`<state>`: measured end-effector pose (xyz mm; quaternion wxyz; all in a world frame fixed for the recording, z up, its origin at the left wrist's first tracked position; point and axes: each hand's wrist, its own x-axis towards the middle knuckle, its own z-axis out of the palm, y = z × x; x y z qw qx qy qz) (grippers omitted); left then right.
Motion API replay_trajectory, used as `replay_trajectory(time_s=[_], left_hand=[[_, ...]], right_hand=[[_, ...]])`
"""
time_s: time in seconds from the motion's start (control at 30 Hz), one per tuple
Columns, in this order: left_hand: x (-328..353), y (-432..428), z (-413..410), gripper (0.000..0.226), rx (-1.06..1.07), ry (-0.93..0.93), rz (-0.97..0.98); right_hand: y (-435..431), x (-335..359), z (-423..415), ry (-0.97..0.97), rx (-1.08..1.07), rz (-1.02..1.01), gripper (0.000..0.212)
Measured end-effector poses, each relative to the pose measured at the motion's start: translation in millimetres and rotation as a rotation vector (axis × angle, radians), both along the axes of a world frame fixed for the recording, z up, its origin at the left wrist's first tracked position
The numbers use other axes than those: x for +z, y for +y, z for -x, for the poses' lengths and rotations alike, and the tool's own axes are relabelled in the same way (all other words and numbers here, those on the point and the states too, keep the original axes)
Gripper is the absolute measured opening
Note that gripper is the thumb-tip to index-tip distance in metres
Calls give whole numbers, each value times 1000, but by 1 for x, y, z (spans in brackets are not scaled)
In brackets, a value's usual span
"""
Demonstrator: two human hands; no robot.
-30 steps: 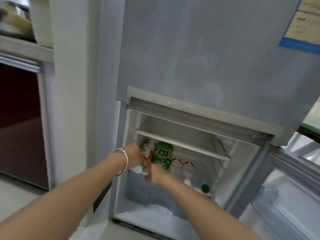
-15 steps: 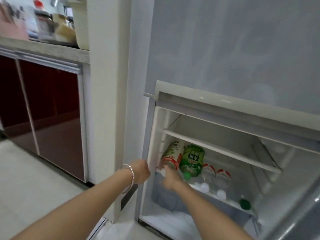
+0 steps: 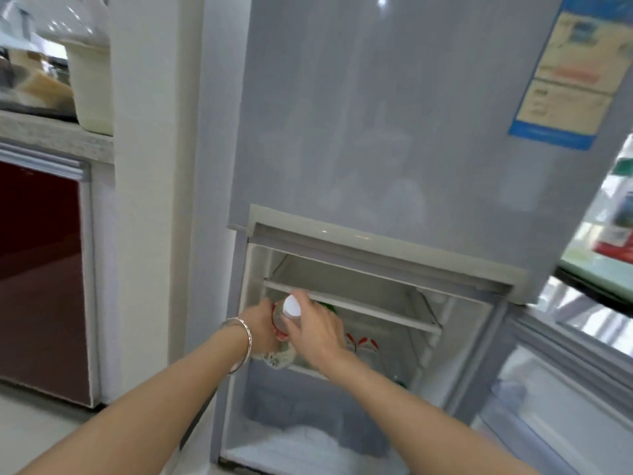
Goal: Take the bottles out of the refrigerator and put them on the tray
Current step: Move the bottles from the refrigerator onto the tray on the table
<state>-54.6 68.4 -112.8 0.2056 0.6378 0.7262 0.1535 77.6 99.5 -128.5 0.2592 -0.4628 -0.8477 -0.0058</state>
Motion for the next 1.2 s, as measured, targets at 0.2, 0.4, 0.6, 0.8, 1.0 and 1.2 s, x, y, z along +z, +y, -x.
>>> replay_trajectory(time_s=[0.2,0.4,0.6,0.8,1.0,1.2], left_hand=[[61,-38,-48,40,-355,-58,-71],[117,-53,-80,47,-448,-189,-14],[218,-81,-127,50,-592,-240,-218],[309,-103,-194,49,-667,-430,-456],[330,-99,-287,72,-669,-771,-670],[271,-65,-402,20,-792,-708,-412]], right_hand=[[-60,90,-50,25,-67,211,39],[-113,149,-125,395,-80,543,59],[-159,166,-193,403,-58,658,71],[-158,203,-231,721,-128,238,82],[-166,272,-326,723,-253,-27,61],[-128,259,-418,793,-419,-5,68]])
